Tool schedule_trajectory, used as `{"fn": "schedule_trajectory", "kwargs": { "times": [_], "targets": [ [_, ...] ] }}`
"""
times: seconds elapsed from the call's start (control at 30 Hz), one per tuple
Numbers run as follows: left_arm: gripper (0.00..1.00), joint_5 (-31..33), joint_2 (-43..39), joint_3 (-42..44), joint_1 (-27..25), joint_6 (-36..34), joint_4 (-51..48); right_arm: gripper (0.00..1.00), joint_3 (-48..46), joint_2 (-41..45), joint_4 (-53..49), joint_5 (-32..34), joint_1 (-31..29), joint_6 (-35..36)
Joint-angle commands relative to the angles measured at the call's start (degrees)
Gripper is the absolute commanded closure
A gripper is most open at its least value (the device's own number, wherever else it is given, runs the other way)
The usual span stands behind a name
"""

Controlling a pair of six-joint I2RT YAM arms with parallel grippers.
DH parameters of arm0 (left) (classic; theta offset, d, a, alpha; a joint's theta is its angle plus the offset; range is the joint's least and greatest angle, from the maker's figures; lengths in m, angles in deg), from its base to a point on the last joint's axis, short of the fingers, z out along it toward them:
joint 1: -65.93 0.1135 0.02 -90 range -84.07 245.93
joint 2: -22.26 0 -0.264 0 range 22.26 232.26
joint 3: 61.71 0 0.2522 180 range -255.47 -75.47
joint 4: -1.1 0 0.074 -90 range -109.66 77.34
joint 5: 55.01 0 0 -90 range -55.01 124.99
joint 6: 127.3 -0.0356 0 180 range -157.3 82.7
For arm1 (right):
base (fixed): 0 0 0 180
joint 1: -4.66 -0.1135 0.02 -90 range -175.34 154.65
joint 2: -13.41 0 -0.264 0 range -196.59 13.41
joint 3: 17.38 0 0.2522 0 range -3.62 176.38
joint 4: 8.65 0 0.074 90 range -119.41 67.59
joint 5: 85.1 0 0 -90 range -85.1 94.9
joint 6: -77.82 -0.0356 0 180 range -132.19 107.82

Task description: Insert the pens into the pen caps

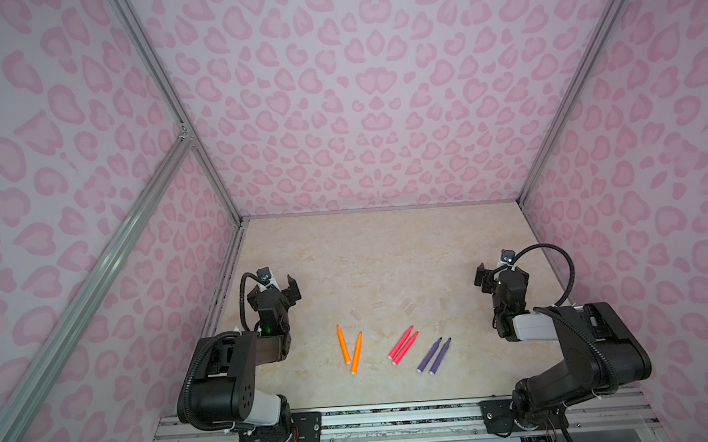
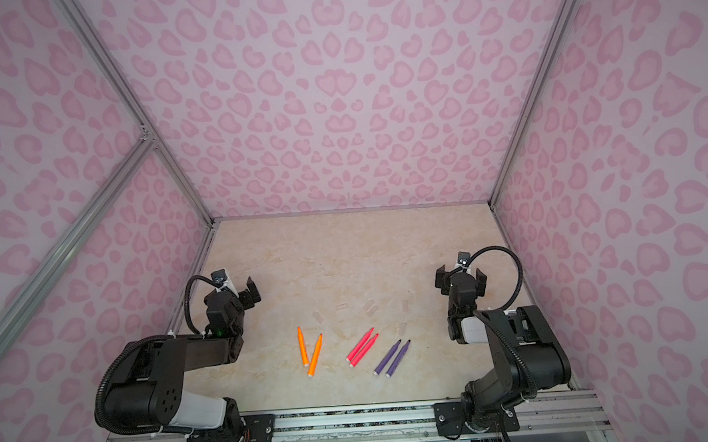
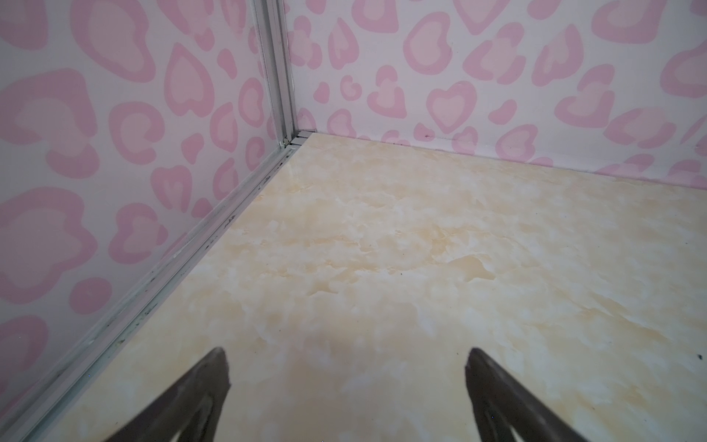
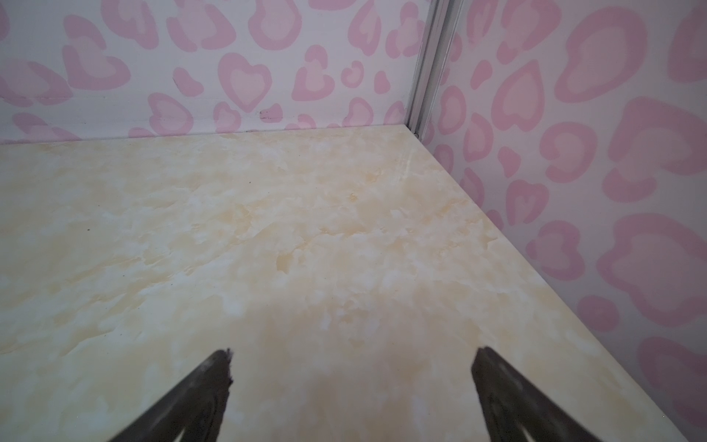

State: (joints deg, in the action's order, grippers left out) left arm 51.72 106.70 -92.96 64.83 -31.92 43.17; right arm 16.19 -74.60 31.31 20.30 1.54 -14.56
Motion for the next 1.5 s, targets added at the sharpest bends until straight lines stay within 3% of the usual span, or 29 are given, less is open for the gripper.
{"fn": "schedule_trajectory", "kwargs": {
  "times": [0.0,0.5,0.57,0.67,0.77,0.9,1.0,1.07,1.13,1.2,1.27,1.37,1.47],
  "targets": [
    [0.02,-0.21,-0.06,-0.12,0.05,-0.18,2.61,0.0,-0.2,0.02,1.48,0.11,-0.02,0.09],
    [0.02,2.0,-2.7,-0.37,-0.51,0.02,0.06,0.0,-1.0,1.49,3.35,2.27,-0.82,1.03],
    [0.02,8.78,-7.03,-0.56,-3.07,-1.2,-2.71,0.0,0.16,5.23,-2.01,8.19,-3.07,1.43],
    [0.02,13.1,-16.09,-0.1,-6.58,-3.17,-7.42,0.0,5.53,10.76,-17.24,11.43,-4.7,-1.8],
    [0.02,8.74,-27.63,-2.32,-6.84,0.97,-19.7,0.0,14.61,15.18,-36.0,5.81,-4.71,-6.72],
    [0.02,0.77,-40.49,-10.52,-6.81,15.79,-45.4,0.0,18.54,18.14,-40.26,-9.41,-4.21,-12.35],
    [0.02,-6.92,-45.98,-9.61,-6.86,20.3,-49.23,0.0,19.49,19.64,-41.74,-11.75,-2.68,-25.11],
    [0.02,-5.84,-48.91,-7.75,-6.78,25.57,-51.83,0.0,21.58,20.36,-47.63,-15.39,0.43,-34.16],
    [0.02,-2.29,-50.7,-6.7,-6.72,29.55,-55.14,0.0,23.83,20.74,-52.78,-21.01,3.02,-34.35],
    [0.02,-1.28,-51.3,-6.95,-6.62,33.1,-59.42,0.0,24.14,22.06,-57.31,-21.19,3.87,-33.36],
    [0.02,-5.57,-50.65,-8.29,-6.58,32.16,-62.76,0.0,20.93,24.08,-53.17,-22.81,5.02,-33.89],
    [0.02,-9.62,-48.33,-9.97,-6.71,34.54,-69.09,0.0,13.33,27.54,-40.98,-32.18,7.79,-35.9],
    [0.03,-14.04,-44.73,-9.22,-8.19,36.96,-71.03,0.0,9.81,29.6,-36.24,-33.79,5.67,-35.94]
  ]
}}
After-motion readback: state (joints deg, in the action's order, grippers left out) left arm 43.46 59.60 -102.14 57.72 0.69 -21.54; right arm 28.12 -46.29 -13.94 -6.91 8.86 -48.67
